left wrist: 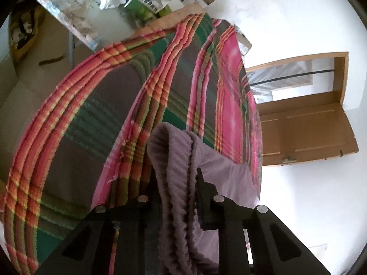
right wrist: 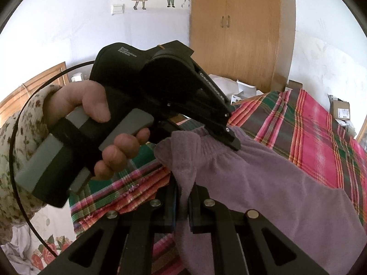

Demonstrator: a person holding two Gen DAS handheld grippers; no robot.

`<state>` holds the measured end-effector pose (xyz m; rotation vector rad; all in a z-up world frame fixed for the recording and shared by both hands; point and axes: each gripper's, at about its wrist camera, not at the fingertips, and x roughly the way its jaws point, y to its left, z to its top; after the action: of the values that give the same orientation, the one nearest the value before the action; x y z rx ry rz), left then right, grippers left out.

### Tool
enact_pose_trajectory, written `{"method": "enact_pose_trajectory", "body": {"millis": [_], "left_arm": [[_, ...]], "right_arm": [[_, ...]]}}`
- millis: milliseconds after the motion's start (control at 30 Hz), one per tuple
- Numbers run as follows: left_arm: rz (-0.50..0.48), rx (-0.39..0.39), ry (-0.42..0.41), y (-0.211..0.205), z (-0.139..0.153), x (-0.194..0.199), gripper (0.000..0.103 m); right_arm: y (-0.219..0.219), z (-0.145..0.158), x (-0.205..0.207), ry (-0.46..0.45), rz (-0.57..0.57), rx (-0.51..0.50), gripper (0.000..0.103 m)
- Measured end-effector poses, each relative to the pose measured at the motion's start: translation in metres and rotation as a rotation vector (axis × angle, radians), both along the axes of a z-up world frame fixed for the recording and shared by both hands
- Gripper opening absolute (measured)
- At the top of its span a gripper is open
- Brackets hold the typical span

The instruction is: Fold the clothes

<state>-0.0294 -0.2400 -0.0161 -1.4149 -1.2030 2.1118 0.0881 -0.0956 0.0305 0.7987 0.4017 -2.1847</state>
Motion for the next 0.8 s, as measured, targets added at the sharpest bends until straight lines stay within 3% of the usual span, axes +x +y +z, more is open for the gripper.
{"method": "enact_pose_trajectory", "body": {"millis": [133, 433, 800], "left_arm": [[0.004, -0.011, 0.045, -0.004, 0.008, 0.001, 0.02], [0.008, -0.044, 0.049, 0.0, 0.008, 0.005, 0.02], [-0.035, -0.058, 0.142, 0.033, 0.048, 0.014, 0.02]], "right_arm": [[-0.009, 0.0, -0.007, 0.011, -0.004, -0.01, 0.007], [-0.019, -0.008, -0.028, -0.056, -0.01, -0.026, 0.007], [0.036, 0.018, -0.023, 0.013, -0.05, -0.127, 0.007]]}}
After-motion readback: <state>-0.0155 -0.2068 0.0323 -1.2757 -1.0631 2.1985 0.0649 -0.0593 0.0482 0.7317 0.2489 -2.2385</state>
